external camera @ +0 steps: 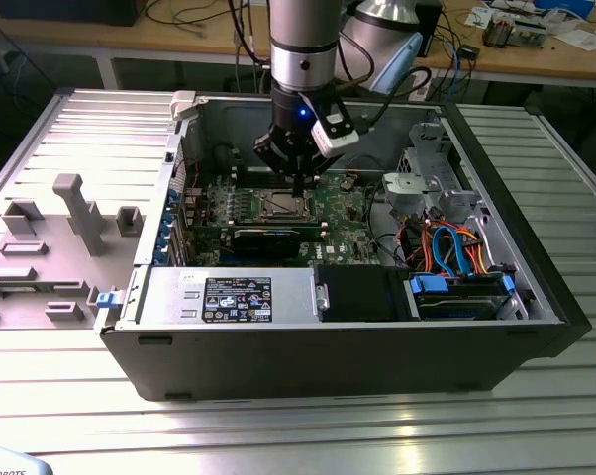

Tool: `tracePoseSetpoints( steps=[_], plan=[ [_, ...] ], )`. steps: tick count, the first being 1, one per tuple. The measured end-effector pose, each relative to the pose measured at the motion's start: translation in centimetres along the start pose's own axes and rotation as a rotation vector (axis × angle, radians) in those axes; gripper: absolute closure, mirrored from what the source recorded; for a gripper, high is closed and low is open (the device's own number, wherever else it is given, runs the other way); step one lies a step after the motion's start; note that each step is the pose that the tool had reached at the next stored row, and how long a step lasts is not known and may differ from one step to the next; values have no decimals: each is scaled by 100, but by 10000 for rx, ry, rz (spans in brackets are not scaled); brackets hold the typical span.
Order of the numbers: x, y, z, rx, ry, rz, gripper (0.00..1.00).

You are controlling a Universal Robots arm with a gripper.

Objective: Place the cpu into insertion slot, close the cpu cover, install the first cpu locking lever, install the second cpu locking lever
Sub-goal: 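Install the second cpu locking lever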

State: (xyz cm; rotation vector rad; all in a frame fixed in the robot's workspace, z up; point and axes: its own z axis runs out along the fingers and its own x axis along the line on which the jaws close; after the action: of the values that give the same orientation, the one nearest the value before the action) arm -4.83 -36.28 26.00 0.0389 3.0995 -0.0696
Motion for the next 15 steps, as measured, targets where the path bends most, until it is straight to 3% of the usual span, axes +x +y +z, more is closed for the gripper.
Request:
tracePoseSetpoints(
  steps=[2, 3, 7, 12, 14, 15],
  plan=[
    [11, -27, 5, -1, 2, 6, 89],
    [53, -36, 16, -10, 2, 4, 89],
    [166, -63, 31, -115, 5, 9, 89],
    [188, -163, 37, -550, 17, 28, 89],
    [199, -183, 50, -608, 31, 31, 89],
    [204, -187, 58, -608, 98, 26, 89]
  ],
)
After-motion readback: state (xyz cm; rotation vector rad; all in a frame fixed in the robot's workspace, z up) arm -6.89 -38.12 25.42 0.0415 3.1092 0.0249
